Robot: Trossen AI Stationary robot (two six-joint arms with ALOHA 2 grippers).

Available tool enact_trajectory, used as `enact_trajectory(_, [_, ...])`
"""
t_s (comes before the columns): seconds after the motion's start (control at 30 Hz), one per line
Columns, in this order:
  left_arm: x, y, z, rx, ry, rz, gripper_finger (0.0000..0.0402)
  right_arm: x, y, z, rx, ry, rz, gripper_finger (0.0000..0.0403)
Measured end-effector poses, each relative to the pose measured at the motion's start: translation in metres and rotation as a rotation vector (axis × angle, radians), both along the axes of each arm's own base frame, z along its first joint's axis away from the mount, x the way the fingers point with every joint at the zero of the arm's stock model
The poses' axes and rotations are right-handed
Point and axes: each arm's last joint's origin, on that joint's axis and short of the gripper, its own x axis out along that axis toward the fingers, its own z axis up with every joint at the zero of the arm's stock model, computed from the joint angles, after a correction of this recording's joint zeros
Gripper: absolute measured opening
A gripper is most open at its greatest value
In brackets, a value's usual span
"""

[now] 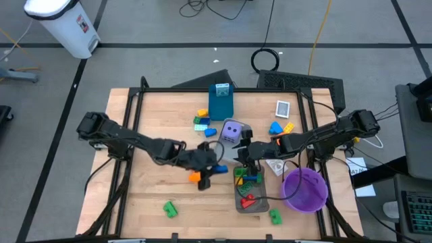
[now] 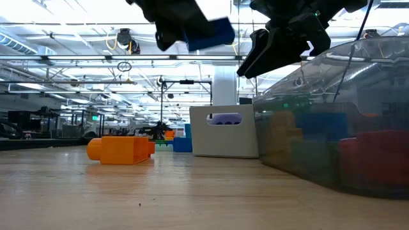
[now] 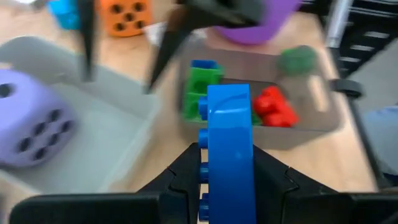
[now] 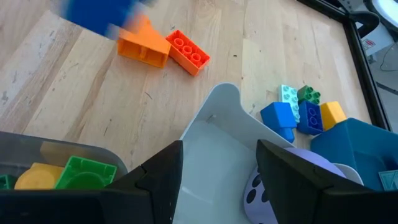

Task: Pick & Place Toys
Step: Put the blue game piece into the black bin

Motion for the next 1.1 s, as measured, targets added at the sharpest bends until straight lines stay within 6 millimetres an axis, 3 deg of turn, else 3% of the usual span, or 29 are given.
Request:
enact_trajectory(0.17, [0.003,-0.02,-0.003,-0.025,-0.044,-0.075,0.01,0.005,-0.001,0.006,0.022,-0.081,-0.009,0.0199])
enact_trajectory(0.37, [0.02,-0.032,-0.023,-0.061,-0.083,-0.182,0.01,0.011,0.0,0.016,0.047,-0.203,-0.009,0.0199])
enact_trajectory(0.57, [0.024,-0.035,-0.033,-0.038,-0.077,-0.241,0.01,0.014,0.003,0.023,0.086,-0.27,0.032,0.0199])
enact_trajectory(0.8, [0.022,-0.039,-0.029,0.006,-0.103,-0.319,0.01,0.017,0.009,0.031,0.193,-0.347,0.201,0.0199])
enact_trajectory(1.1, [0.022,-0.036,-0.031,0.064,-0.099,-0.399,0.01,0.018,0.009,0.034,0.194,-0.377,0.201,0.0199])
